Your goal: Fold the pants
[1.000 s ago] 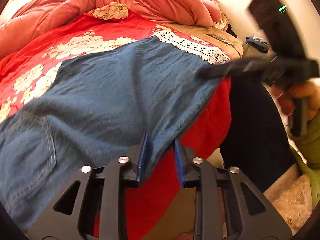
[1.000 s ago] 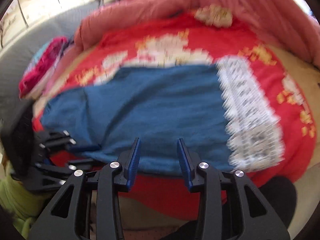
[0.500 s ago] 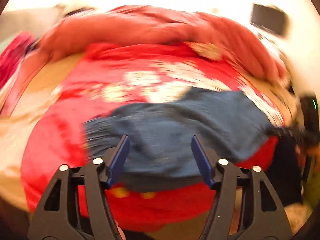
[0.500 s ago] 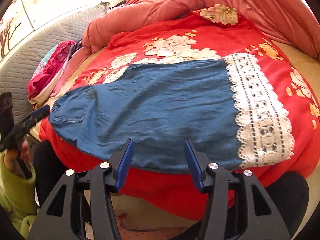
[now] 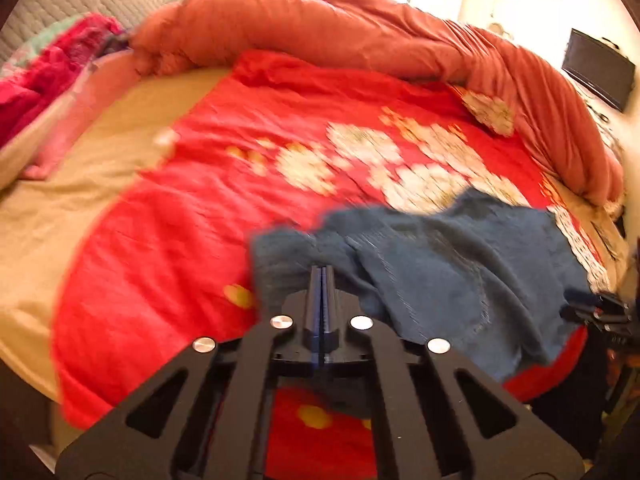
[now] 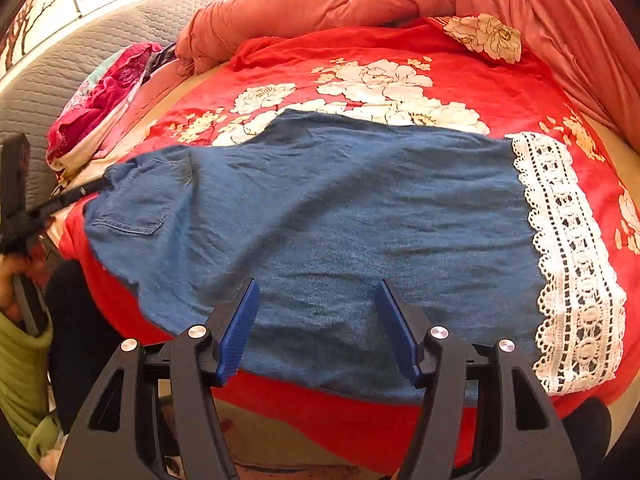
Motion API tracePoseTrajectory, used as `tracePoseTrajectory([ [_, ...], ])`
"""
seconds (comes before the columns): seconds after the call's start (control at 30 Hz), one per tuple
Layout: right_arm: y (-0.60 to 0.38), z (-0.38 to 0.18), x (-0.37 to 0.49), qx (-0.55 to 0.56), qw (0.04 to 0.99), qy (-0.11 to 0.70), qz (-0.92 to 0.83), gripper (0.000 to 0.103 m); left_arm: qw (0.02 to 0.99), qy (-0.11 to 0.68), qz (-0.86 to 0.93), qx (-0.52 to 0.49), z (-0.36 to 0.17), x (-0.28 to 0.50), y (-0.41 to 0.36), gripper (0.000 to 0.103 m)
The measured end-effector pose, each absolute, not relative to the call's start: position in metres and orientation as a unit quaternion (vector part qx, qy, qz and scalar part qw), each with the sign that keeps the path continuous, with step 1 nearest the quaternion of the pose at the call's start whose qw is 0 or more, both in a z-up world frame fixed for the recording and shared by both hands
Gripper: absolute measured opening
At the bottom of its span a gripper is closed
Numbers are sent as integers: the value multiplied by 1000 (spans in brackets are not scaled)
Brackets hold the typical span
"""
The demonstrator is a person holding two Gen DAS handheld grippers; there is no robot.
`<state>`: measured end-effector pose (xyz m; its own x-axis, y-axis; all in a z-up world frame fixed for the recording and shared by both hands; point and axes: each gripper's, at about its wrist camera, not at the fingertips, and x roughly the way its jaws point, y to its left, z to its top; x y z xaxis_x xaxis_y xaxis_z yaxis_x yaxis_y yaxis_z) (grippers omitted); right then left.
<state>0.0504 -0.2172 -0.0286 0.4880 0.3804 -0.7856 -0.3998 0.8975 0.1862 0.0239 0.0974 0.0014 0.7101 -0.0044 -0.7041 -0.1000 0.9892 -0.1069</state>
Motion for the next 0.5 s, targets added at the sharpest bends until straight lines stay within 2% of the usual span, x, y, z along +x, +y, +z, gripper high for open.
tracePoseTrajectory([
  [0.1,-220,-32,51,-3,863,452,226,59,923,375,56,-58,4,20,117,0],
  [0.2,-222,-36,51,5,863,452,225,60,909,392,30,-138,-5,12,140,2],
  [0.23,-222,-35,50,5,864,450,226,60,907,381,-2,-181,-4,5,145,26],
  [0.27,-222,-35,50,5,864,450,227,61,903,377,-20,-205,-4,0,147,44],
  [0.3,-222,-34,50,7,864,450,227,61,902,376,-35,-211,-2,-5,142,57],
  [0.5,-224,-34,48,17,865,447,225,61,898,408,-43,-162,-10,6,107,58],
])
